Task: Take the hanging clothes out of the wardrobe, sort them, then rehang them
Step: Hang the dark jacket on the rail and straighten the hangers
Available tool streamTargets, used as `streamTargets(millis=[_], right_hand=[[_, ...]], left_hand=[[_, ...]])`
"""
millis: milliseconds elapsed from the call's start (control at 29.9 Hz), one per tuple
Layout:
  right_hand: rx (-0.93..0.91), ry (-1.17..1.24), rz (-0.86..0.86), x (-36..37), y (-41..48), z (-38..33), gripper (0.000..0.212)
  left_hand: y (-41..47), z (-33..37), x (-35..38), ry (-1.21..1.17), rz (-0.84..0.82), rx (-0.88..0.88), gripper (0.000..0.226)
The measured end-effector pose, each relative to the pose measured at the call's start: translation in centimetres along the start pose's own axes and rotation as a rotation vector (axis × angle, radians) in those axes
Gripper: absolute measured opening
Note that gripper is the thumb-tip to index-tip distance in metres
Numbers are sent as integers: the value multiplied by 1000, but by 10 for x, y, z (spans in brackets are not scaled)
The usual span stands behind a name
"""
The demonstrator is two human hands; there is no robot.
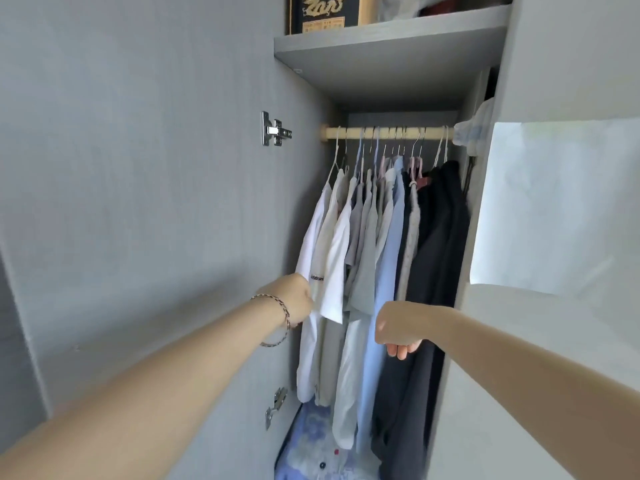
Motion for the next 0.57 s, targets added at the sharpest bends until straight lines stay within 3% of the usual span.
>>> streamTargets(millis=[167,335,402,469,569], right_hand=[[-84,-67,-13,39,-36,-39,22],[-169,-34,43,65,-68,-103,24],[-153,-21,22,75,-71,-121,30],[-131,-36,34,85,-75,-142,30],[-102,-67,76,89,-89,-167,33]], left_hand=[[-86,-27,-23,53,307,-31,22],[-187,-71,-70,366,954,261,40],[-212,-96,-79,420,1142,286,49],[-224,-125,-90,279,1127,147,62],[-218,-157,-99,-333,767,-137,89]])
Point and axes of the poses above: each hand's wrist, its own y-axis towards the middle knuckle, its own x-axis out of the palm, z = x × y, the point moved 4 cm from there along y, towards the middle knuckle, and after that the axes turned 5 degrees about x, right-handed, at the moved point
